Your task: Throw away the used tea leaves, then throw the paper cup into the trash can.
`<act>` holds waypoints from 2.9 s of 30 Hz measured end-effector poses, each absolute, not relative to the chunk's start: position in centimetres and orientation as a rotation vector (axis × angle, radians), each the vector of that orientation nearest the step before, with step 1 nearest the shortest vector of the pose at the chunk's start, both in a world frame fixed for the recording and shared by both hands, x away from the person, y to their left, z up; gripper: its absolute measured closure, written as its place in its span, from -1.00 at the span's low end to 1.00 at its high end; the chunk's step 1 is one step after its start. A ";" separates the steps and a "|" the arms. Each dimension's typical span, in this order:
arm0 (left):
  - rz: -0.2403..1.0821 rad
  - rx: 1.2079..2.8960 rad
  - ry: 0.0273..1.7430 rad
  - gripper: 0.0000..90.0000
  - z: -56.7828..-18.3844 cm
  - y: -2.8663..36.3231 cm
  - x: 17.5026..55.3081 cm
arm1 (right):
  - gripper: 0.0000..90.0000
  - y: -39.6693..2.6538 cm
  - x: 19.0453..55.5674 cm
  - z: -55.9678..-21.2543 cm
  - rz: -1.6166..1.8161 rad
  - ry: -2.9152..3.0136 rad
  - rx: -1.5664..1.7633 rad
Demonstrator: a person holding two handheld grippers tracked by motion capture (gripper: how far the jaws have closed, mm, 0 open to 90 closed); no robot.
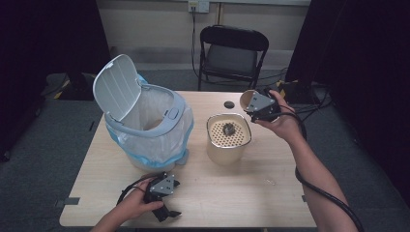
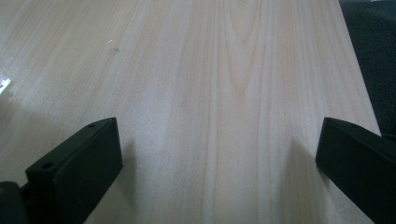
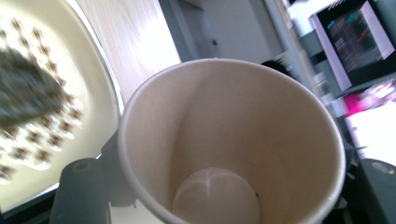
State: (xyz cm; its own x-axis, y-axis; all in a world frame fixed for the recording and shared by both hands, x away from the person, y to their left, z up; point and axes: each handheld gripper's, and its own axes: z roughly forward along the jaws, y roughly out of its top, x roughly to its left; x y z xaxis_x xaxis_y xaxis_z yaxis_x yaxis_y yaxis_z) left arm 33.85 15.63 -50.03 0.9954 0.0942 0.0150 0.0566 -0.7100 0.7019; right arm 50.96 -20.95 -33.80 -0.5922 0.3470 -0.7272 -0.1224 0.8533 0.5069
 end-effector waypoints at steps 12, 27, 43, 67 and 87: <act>0.064 2.362 0.105 -1.00 -50.0 15.6 33.8 | -0.39 -22.0 51.5 -33.4 0.887 2.198 0.424; 0.064 2.362 0.105 -1.00 -50.0 15.6 33.8 | -0.39 -21.0 51.7 -32.6 1.014 2.272 0.519; 0.064 2.361 0.102 -1.00 -50.0 15.6 33.9 | -0.41 -18.9 51.1 -31.5 1.102 2.325 0.534; 0.057 2.353 0.104 -1.00 -50.1 15.6 33.8 | -0.42 -17.1 51.1 -30.8 1.185 2.379 0.535; 0.049 2.352 0.106 -1.00 -50.1 15.6 33.8 | -0.43 -16.9 51.0 -29.4 1.215 2.404 0.532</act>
State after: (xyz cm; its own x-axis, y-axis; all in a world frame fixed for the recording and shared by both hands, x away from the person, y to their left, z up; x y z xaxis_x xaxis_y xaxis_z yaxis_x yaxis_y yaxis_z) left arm 33.83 15.60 -50.12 0.9958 0.0912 0.0040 0.0615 -0.7028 0.7087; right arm 51.03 -16.86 -29.40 -0.8505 0.4968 -0.1725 0.1559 0.5514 0.8195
